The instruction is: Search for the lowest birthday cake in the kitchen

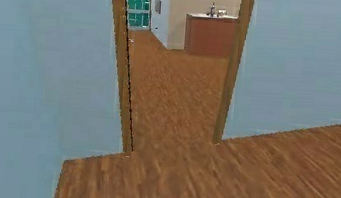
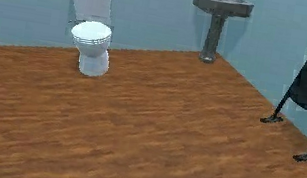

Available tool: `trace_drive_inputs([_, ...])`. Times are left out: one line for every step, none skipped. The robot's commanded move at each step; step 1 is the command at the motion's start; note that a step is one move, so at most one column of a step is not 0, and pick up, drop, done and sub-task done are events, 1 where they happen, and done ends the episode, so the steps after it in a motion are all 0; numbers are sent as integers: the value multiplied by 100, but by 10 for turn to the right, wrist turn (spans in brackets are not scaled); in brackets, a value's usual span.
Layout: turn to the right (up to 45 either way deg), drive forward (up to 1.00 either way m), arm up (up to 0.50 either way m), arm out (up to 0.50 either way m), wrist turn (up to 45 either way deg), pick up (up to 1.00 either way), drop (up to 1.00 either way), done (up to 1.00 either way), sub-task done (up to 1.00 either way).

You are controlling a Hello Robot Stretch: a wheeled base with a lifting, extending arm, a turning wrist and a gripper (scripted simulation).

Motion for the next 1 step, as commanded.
trace_drive_inputs([0, 100, 0, 0, 0, 0, 0, 0, 0])
